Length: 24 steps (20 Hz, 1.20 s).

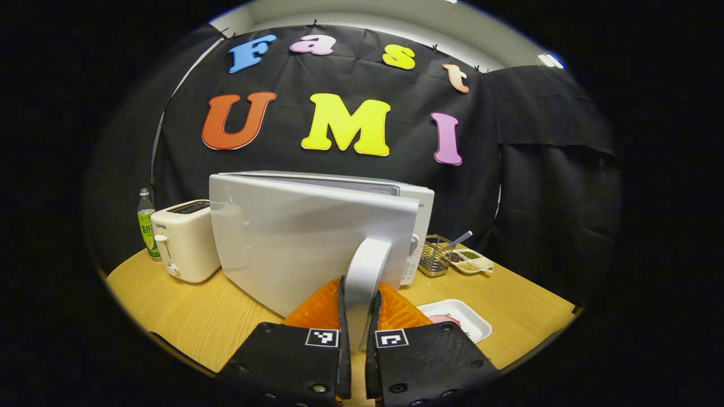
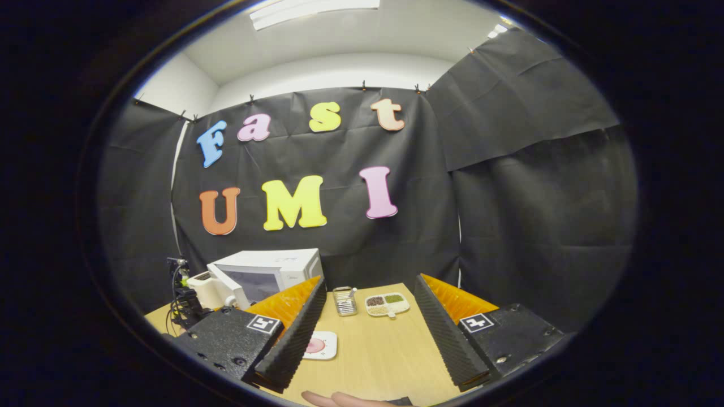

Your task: Open the microwave oven with the left hand, put the food in, and close the microwave oven.

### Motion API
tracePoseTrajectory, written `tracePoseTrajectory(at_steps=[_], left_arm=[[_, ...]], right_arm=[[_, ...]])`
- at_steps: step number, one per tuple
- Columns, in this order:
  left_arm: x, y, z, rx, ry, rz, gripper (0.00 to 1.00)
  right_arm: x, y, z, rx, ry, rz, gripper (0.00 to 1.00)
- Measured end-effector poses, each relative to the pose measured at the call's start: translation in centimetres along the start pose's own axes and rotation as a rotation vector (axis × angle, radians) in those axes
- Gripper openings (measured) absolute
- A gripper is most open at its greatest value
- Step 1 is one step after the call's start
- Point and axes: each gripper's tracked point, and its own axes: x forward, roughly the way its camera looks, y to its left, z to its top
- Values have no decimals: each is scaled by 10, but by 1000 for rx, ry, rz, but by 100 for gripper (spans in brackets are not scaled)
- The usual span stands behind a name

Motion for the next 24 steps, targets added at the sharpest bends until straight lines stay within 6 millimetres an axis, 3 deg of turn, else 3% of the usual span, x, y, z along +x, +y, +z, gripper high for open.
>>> tracePoseTrajectory(at_steps=[6, 7, 8, 9, 10, 11, 12, 13, 16, 20, 24], left_arm=[[-52, 49, -5, 19, 1, 44, 7], [-62, 65, 0, 22, -4, 74, 21], [-77, 80, 2, 17, -4, 112, 26], [-88, 99, 2, 10, 10, 155, 38], [-102, 115, -2, -1, 31, 183, 65], [-116, 130, 1, -1, 29, 221, 69], [-129, 142, 2, -3, 40, 246, 86], [-145, 151, 8, -2, 35, 271, 95], [-188, 167, 31, 2, -13, 325, 93], [-224, 173, 68, -31, -62, 379, 93], [-236, 158, 103, -98, -112, 379, 93]], right_arm=[[3, 28, -4, -37, 18, 27, 90], [5, 34, -6, -51, 27, 34, 90], [7, 38, -8, -63, 35, 42, 100], [9, 43, -9, -72, 44, 50, 100], [13, 48, -10, -77, 52, 61, 100], [16, 53, -9, -81, 57, 70, 100], [22, 56, -9, -88, 63, 75, 100], [27, 58, -8, -97, 65, 76, 100], [48, 63, -9, -127, 84, 72, 100], [81, 71, -17, -152, 137, 81, 100], [114, 79, -35, -183, 218, 115, 100]])
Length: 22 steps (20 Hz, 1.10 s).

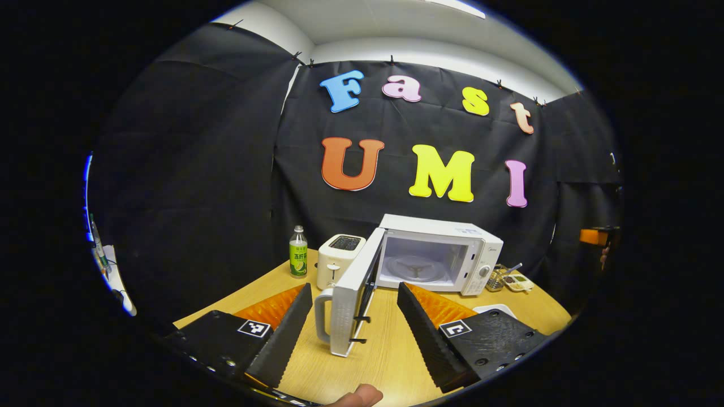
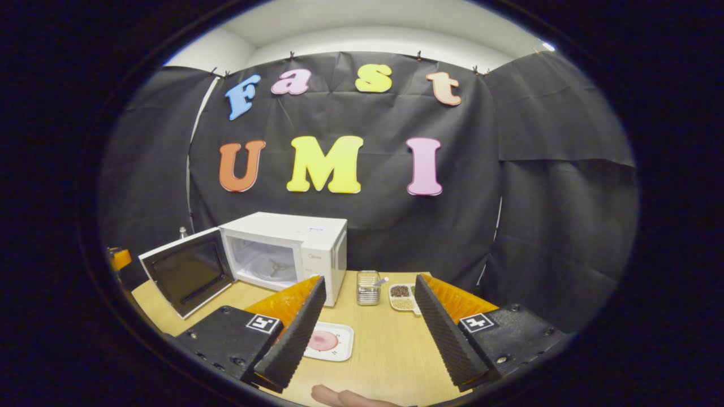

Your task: Open the microwave oven with the left hand, put the food in, and close the microwave oven.

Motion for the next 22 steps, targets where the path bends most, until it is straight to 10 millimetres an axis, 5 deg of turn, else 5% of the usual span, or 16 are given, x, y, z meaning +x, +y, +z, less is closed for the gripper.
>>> tracePoseTrajectory(at_steps=[6, 8, 9, 10, 12, 13, 14, 19, 20, 22], left_arm=[[-2, -24, 30, 70, -38, 15, 93], [-2, -31, 40, 77, -52, 14, 92], [-2, -34, 45, 63, -61, 17, 82], [-2, -37, 48, 51, -65, 12, 92], [-2, -45, 53, 24, -73, -5, 92], [-4, -50, 56, 15, -82, -26, 92], [-5, -56, 59, 7, -93, -44, 92], [-11, -61, 68, 9, -115, -53, 92], [-11, -63, 69, 9, -116, -52, 92], [-14, -66, 70, 15, -115, -55, 92]], right_arm=[[68, -6, -30, 5, 163, 30, 99], [94, -7, -50, 16, 236, 37, 99], [107, -4, -62, 23, 282, 53, 99], [117, 1, -76, 35, 329, 77, 99], [135, 10, -106, 76, 442, 123, 99], [140, 12, -121, 94, 494, 133, 92], [142, 13, -134, 117, 544, 137, 99], [164, 27, -206, 201, 782, 185, 88], [163, 29, -217, 226, 829, 193, 72], [168, 38, -238, 261, 907, 225, 75]])
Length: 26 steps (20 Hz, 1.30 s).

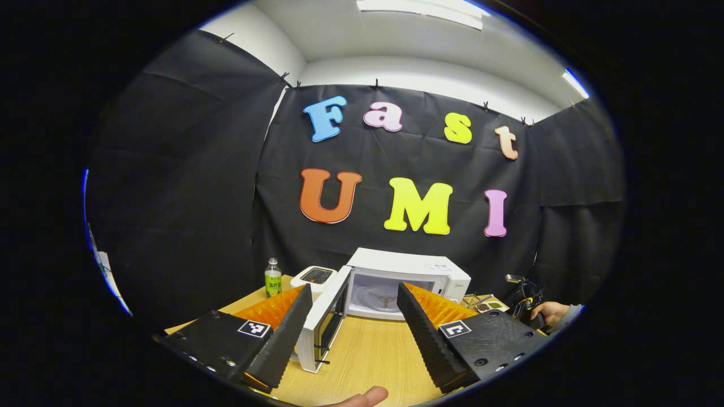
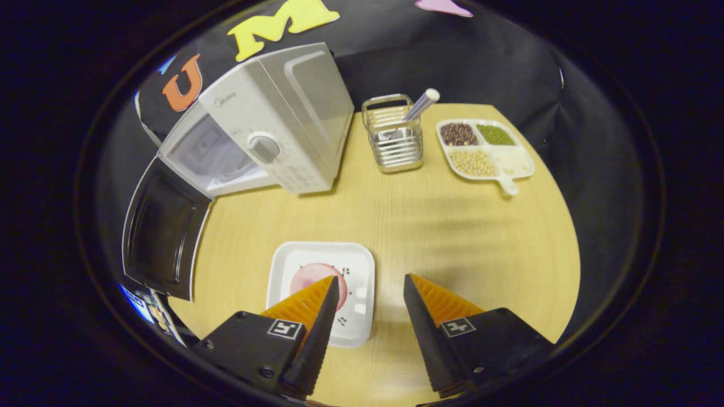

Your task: Open the microwave oven with the left hand, put the food in, and close the microwave oven.

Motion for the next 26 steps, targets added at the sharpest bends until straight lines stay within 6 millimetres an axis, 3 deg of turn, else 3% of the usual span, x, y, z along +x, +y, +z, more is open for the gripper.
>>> tracePoseTrajectory(at_steps=[1, 2, 3, 4, 5, 6, 7, 8, 9, 10, 11, 12, 13, 14, 20, 23, 26], left_arm=[[-1, -2, 3, 7, -9, -6, 92], [-3, -4, 6, 13, -14, -14, 92], [-5, -7, 6, 11, -15, -21, 92], [-8, -10, 8, 11, -18, -31, 92], [-9, -12, 8, 15, -22, -38, 92], [-11, -13, 11, 23, -27, -38, 92], [-12, -13, 12, 35, -33, -37, 92], [-14, -15, 15, 51, -42, -38, 92], [-15, -16, 15, 66, -46, -41, 92], [-14, -20, 13, 76, -47, -49, 92], [-15, -23, 12, 84, -46, -59, 92], [-16, -26, 13, 91, -44, -66, 92], [-16, -29, 12, 98, -42, -68, 92], [-15, -27, 12, 104, -44, -69, 92], [-9, -36, 3, 113, -22, -77, 92], [-11, -41, 3, 134, -30, -90, 92], [-14, -40, 4, 123, -36, -101, 92]], right_arm=[[7, -1, -4, 8, 38, 13, 70], [14, -1, -8, 19, 61, 26, 53], [17, -1, -9, 31, 80, 37, 51], [20, 0, -11, 40, 98, 57, 57], [20, 1, -12, 47, 117, 73, 41], [22, 3, -15, 46, 134, 92, 43], [22, 3, -16, 40, 148, 112, 27], [23, 2, -17, 24, 158, 114, 32], [23, -2, -17, 11, 164, 110, 30], [22, -2, -19, 3, 178, 112, 12], [23, -2, -21, -1, 201, 117, 22], [24, -3, -26, -4, 232, 118, 2], [23, 0, -33, -13, 277, 129, 0], [26, 0, -30, -31, 280, 132, 12], [30, -3, -28, -73, 346, 145, 4], [28, -1, -26, -14, 334, 166, 4], [24, 9, -40, 104, 341, 249, 3]])
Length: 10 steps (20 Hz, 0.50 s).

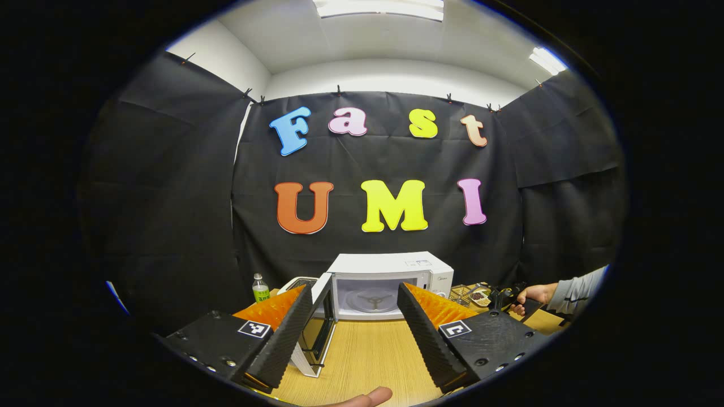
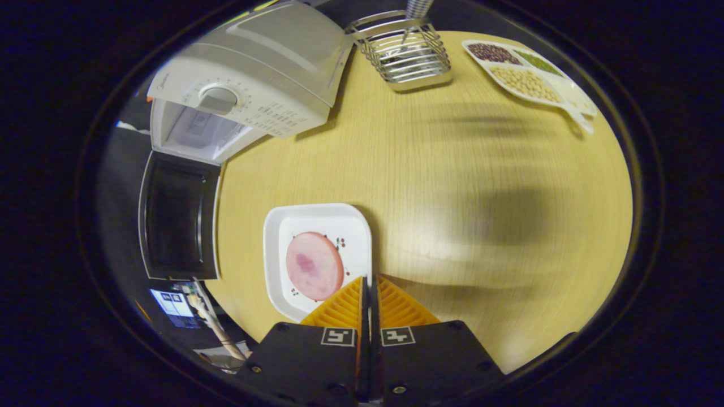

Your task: Open the microwave oven with the left hand, put the food in, and close the microwave oven.

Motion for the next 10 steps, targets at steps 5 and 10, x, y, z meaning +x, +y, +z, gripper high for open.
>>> tracePoseTrajectory(at_steps=[5, 10], left_arm=[[-4, 10, -3, -36, -5, -4, 92], [-12, 16, 0, -67, -23, -16, 92]], right_arm=[[-18, 16, -21, 78, -56, 72, 4], [-32, 70, -30, 91, -104, 149, 4]])
